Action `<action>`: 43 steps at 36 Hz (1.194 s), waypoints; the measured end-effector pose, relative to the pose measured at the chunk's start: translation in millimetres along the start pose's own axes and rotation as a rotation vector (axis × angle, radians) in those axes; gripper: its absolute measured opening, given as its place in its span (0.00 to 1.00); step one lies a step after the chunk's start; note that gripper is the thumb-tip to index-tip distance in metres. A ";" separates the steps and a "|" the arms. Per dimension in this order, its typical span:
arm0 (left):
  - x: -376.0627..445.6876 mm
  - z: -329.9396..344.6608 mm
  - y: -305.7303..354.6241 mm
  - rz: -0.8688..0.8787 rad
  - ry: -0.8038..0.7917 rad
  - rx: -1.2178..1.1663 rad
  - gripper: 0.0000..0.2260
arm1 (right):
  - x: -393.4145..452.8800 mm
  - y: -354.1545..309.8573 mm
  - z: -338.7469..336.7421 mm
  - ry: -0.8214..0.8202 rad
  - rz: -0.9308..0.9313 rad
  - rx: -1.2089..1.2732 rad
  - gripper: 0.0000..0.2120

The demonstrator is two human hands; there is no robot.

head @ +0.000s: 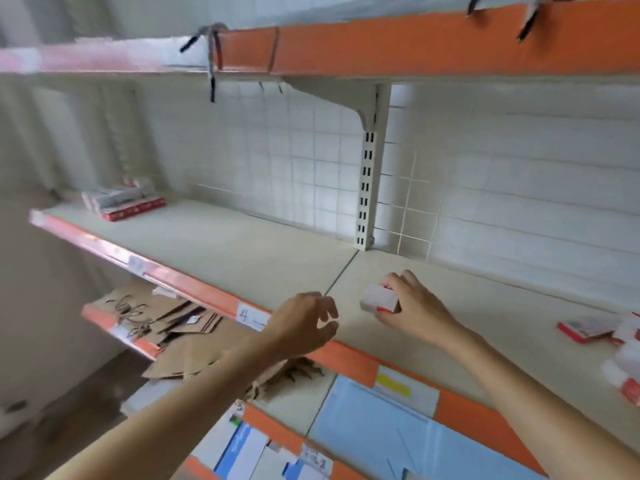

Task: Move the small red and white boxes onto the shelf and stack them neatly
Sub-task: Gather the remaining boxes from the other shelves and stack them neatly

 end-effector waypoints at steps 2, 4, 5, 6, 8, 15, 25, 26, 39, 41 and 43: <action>-15.8 -19.0 -32.7 -0.055 0.038 0.010 0.08 | 20.7 -36.5 10.6 -0.011 -0.066 0.010 0.20; -31.6 -37.5 -67.0 -0.095 0.070 0.019 0.07 | 40.3 -75.1 24.1 -0.027 -0.125 0.028 0.20; -39.5 -46.7 -84.1 -0.109 0.081 0.031 0.07 | 49.6 -94.6 32.5 -0.037 -0.155 0.038 0.20; -47.7 -56.3 -101.4 -0.126 0.086 0.046 0.07 | 58.7 -115.2 41.3 -0.049 -0.183 0.049 0.20; -64.2 -75.2 -136.4 -0.156 0.100 0.060 0.07 | 76.7 -156.8 60.6 -0.069 -0.247 0.057 0.20; -122.8 -133.7 -258.3 -0.280 0.182 0.099 0.07 | 135.8 -291.8 121.9 -0.117 -0.402 0.062 0.20; -169.4 -179.1 -377.0 -0.403 0.235 0.116 0.07 | 197.0 -408.5 190.5 -0.224 -0.504 0.060 0.21; -168.7 -180.3 -384.7 -0.404 0.241 0.109 0.07 | 205.4 -413.6 193.1 -0.218 -0.505 0.058 0.21; -81.5 -218.6 -486.2 -0.404 0.249 0.141 0.08 | 368.7 -434.5 208.6 -0.138 -0.423 0.087 0.20; -63.6 -227.8 -499.4 -0.391 0.242 0.148 0.09 | 397.6 -434.9 209.3 -0.144 -0.384 0.109 0.21; -47.4 -235.5 -512.7 -0.381 0.256 0.139 0.09 | 424.7 -433.7 211.8 -0.128 -0.363 0.124 0.20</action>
Point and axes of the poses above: each hand's wrist, its own x-axis towards the middle knuckle, its own z-axis out of the palm, y = z × x, the point moved 6 cm from there along x, towards the middle knuckle, and after that the axes turned 4 degrees about -y, right-handed, at the moved point
